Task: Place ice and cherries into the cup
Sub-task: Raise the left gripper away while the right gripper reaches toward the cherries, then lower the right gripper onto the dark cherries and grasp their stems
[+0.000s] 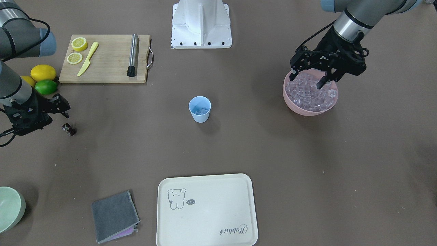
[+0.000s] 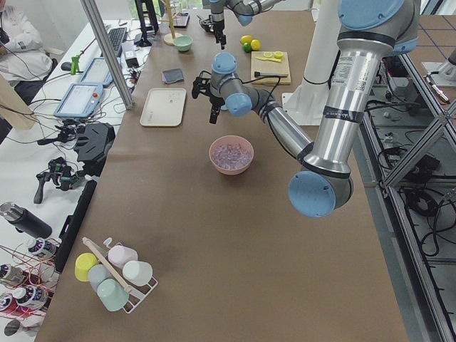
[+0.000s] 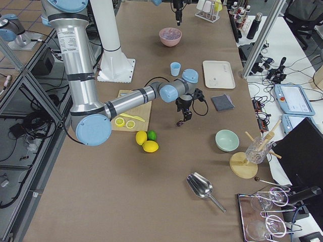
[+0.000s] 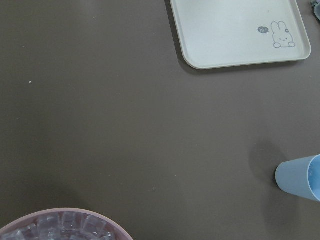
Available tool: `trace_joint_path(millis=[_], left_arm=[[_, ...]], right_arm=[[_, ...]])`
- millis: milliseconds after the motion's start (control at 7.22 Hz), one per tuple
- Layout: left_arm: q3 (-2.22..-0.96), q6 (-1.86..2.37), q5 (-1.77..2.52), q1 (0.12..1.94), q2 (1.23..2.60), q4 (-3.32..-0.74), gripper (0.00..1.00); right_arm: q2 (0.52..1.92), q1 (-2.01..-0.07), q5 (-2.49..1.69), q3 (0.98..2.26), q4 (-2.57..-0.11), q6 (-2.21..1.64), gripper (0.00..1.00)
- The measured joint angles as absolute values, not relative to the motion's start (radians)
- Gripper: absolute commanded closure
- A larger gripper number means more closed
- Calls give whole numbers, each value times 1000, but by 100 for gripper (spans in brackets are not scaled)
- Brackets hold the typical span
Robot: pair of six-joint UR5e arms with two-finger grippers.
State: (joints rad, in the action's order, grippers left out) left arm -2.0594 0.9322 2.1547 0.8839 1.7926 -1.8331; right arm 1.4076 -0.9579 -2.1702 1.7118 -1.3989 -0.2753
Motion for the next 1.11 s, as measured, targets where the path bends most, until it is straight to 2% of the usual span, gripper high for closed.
trace_joint_path(millis=[277, 692, 831, 969, 1108], left_arm=[[-2061, 926, 2155, 887, 1785, -1833, 3], [-2062, 925, 2155, 892, 1784, -1833, 3], [-2062, 925, 2155, 892, 1784, -1833, 3], [-2062, 925, 2155, 893, 1784, -1833, 3], [-2062, 925, 2155, 894, 1783, -1833, 3]], right_arm=[[1422, -946, -2170, 1669, -1301, -330, 30], [1426, -928, -2175, 1671, -1283, -388, 40], [1426, -923, -2175, 1672, -1283, -397, 40], [1426, -916, -2173, 1672, -1283, -405, 45], [1427, -909, -2172, 1672, -1282, -408, 62]])
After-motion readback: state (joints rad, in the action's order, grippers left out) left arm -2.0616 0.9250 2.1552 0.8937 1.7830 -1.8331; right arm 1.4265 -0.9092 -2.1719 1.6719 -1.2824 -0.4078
